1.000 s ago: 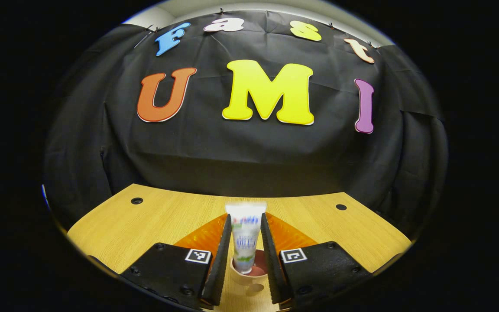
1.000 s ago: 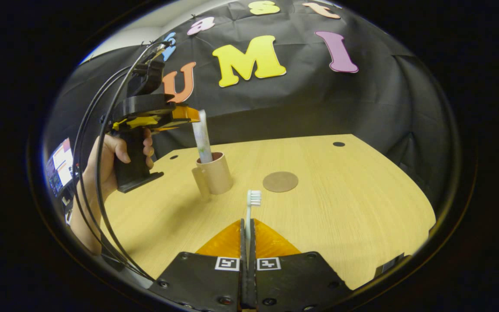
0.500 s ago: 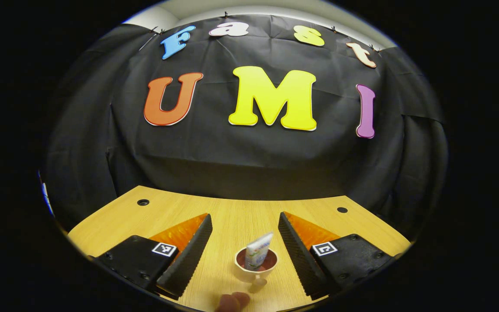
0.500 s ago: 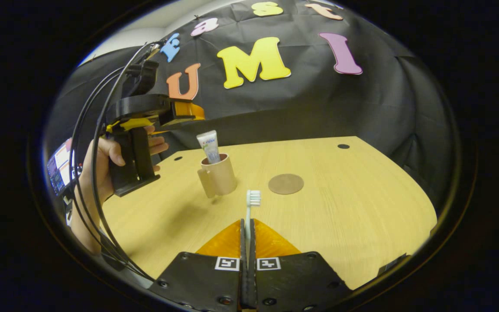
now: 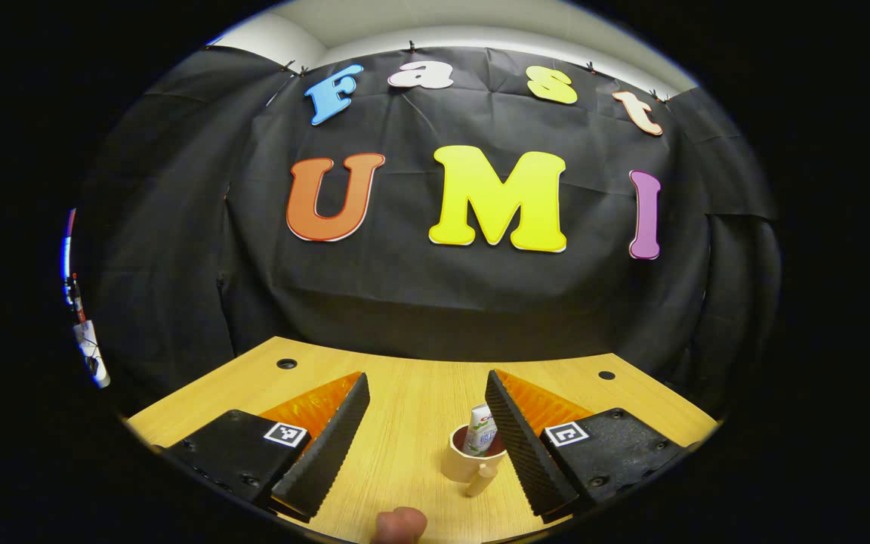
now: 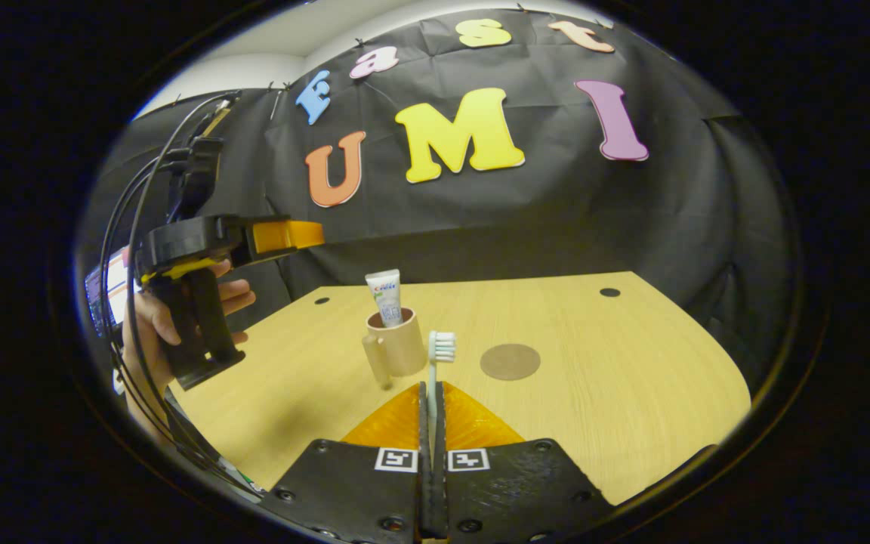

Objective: Put the toothbrush and toothpaste on the desktop into the cup, then pick up the cup and place it on the coaster on the desktop.

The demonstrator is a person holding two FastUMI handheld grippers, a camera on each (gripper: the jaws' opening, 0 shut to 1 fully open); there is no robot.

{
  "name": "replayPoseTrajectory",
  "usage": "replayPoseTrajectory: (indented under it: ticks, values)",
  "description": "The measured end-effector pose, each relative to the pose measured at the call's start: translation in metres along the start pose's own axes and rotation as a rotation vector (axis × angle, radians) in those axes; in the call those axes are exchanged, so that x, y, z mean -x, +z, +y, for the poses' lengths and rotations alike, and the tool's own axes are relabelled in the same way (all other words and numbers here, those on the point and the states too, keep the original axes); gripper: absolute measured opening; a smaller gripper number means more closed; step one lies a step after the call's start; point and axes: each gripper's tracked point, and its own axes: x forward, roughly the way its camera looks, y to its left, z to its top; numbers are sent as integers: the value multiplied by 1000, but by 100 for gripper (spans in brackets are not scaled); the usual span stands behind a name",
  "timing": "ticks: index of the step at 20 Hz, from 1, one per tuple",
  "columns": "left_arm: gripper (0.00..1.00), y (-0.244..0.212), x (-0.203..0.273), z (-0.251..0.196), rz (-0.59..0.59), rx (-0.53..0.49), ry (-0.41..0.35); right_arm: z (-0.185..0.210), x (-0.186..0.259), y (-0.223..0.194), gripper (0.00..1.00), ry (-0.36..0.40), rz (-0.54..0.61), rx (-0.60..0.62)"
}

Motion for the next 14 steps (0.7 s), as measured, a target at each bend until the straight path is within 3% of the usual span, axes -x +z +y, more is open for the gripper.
replayPoseTrajectory:
  ticks: [14]
  values:
    - [98, -18, 50, 36, -4, -22, 28, 59, -63, 132, 0, 125, -260, 70]
